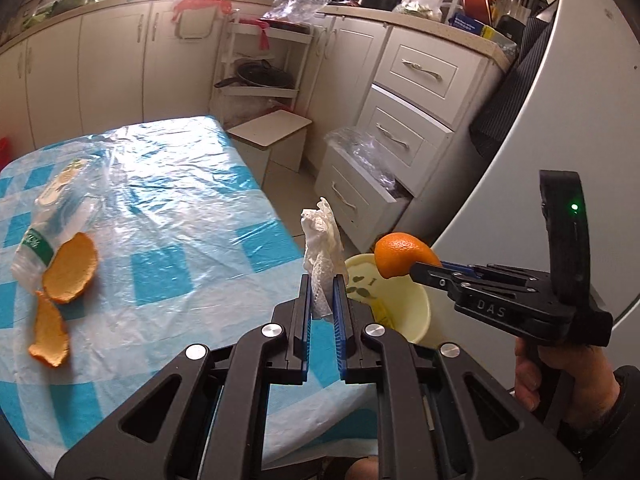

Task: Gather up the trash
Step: 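Carry the orange and tissue over the yellow bin with both tools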

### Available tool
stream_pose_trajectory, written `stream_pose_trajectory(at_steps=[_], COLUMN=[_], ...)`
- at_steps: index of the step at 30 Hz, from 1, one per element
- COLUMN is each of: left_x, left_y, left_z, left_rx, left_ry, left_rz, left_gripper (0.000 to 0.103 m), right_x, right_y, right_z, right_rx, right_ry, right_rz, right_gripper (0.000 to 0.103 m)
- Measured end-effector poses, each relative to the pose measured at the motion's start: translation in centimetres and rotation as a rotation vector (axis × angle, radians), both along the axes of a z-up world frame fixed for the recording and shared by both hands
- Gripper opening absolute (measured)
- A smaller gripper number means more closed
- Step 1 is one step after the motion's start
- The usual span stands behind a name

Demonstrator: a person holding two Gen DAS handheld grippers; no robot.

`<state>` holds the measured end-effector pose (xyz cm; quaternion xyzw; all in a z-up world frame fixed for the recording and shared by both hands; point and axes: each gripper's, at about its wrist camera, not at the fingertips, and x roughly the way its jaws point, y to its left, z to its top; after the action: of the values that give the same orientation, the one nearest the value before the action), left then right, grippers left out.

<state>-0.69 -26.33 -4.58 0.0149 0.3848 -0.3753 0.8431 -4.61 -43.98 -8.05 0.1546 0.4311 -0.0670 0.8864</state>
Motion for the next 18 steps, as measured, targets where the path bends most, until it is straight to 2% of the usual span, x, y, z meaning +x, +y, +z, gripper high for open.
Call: stream_pose_trajectory(at_steps=[6,10,12,14,16,18], left_x=[-0.2,-0.4,-0.3,-0.3,-0.2,0.0], left_y=[-5.2,-8.7,-10.5,-12.4,-14.5,-16.5], left_z=[-0.6,-1.3,-1.9,-2.7,-3.7,-4.8], left_rx=[0.016,0.028,0.033,0.042,0.054,0.065], left_ry=[0.015,0.029,0.043,0.059,0.081,0.104], left_rz=[-0.055,-0.085,-0.097,-0.107,-0.110,-0.107], left_gripper=[0.010,0.010,0.010,0.010,0.010,0.010], right_x=[1.3,1.9,2.1,2.0,1.5,0.6], right_y=[-4.3,-7.3,-8.7,-10.1,-11.6,-13.0], right_z=[-2.0,-4.0,-5.1,-6.1,-6.1,-4.8], right_rx=[-0.034,-0.016,0.010,0.028,0.043,0.058], right_ry=[0.136,0.209,0.240,0.275,0.268,0.218], right_rz=[-0.037,-0.061,-0.075,-0.111,-0.180,-0.257], right_gripper=[0.018,0.019,0.022,0.036,0.036,0.042])
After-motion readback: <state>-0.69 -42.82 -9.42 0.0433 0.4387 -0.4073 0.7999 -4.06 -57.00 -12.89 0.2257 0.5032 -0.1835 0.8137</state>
